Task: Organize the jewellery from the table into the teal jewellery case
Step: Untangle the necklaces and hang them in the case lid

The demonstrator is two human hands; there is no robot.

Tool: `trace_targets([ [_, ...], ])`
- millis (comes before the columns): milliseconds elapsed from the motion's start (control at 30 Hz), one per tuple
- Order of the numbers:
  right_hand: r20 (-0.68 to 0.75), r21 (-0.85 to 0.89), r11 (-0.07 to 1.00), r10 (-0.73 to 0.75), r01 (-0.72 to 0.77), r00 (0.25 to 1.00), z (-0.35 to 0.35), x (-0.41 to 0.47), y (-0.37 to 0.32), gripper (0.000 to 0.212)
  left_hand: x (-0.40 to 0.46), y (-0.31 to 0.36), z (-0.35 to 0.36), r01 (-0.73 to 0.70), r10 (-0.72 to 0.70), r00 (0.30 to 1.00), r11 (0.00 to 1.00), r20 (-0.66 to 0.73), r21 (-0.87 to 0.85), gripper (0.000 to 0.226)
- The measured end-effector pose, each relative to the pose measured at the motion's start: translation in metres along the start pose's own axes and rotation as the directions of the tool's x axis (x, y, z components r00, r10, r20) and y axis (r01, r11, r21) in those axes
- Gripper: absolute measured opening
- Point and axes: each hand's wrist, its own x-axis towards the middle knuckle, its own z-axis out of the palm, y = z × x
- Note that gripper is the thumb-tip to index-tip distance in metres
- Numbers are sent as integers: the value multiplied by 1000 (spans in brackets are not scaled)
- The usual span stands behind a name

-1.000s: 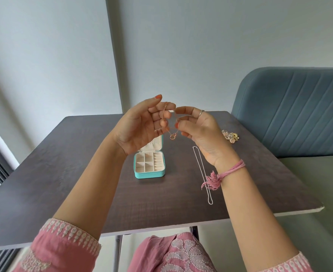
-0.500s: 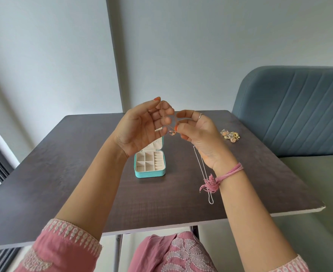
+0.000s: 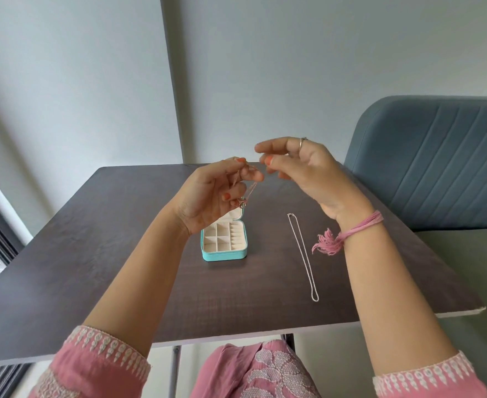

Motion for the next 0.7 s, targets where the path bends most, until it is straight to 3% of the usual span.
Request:
trace_targets([
  [167,119,-184,983,16,6,993,5,11,-5,11,-1,2,-1,-5,6,1000,1000,-18,19,26],
  [300,119,-295,955,7,29,993,7,21,-4,8,-1,-1,-11,-3,3,999,1000,-34,17,13],
  [533,272,-510,851,23,124,962,18,35,-5,7,1,-6,-29,33,-33,997,999,-70,-4,21],
  [700,287,-556,808,-33,194,957,30,43,1,10,5,-15,-47,16,-23,992,998,-122,-60,24],
])
